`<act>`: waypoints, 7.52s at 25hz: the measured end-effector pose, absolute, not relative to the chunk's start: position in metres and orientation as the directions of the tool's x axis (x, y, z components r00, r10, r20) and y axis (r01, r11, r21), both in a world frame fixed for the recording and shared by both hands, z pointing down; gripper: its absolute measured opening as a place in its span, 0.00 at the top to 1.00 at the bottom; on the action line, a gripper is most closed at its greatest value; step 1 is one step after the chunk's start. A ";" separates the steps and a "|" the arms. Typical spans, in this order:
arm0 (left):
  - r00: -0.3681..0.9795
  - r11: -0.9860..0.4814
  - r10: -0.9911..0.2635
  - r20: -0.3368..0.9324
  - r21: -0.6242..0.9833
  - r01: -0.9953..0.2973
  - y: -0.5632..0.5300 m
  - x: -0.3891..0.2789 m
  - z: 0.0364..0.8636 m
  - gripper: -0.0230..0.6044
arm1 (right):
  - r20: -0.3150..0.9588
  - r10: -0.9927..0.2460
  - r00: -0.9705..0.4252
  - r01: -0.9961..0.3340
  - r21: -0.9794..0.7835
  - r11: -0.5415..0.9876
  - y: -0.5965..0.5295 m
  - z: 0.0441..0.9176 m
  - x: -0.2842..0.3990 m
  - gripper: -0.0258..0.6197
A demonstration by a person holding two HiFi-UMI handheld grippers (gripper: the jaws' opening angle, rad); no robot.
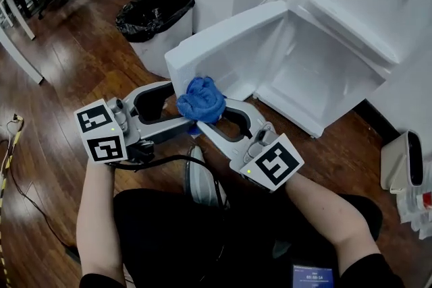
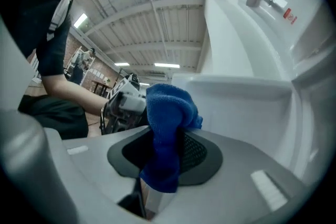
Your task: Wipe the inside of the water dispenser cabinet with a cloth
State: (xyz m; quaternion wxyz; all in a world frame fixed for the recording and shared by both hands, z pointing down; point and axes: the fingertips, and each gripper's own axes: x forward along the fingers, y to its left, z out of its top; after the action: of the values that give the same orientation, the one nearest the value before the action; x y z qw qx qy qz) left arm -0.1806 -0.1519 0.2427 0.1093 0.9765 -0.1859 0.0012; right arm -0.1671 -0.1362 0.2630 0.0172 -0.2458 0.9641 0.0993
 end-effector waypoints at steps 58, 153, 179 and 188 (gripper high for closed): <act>0.993 -0.981 0.082 0.081 0.182 0.067 -0.024 -0.030 0.225 0.18 | 0.033 -0.145 -0.989 -0.148 -0.118 0.982 -0.021 0.226 -0.044 0.76; 0.757 -0.760 -0.648 0.085 -0.014 -0.649 -0.361 0.248 0.299 0.72 | -0.481 -0.867 -0.129 -0.517 -0.713 0.473 -0.122 0.128 0.281 0.95; 0.667 -0.686 -0.717 0.202 -0.034 -0.727 -0.374 0.231 0.369 0.71 | -0.430 -0.892 -0.139 -0.529 -0.729 0.434 -0.127 0.140 0.284 0.95; 0.836 -0.858 -0.492 0.245 0.028 -0.513 -0.333 0.278 0.389 0.72 | -0.420 -0.894 -0.155 -0.525 -0.732 0.435 -0.130 0.144 0.281 0.95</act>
State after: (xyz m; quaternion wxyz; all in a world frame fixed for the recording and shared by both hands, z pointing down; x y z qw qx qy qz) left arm 0.2783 -0.3325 0.3894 0.0462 0.9569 -0.2624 0.1154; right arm 0.2806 -0.1302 0.1437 0.4310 -0.4867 0.7291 -0.2140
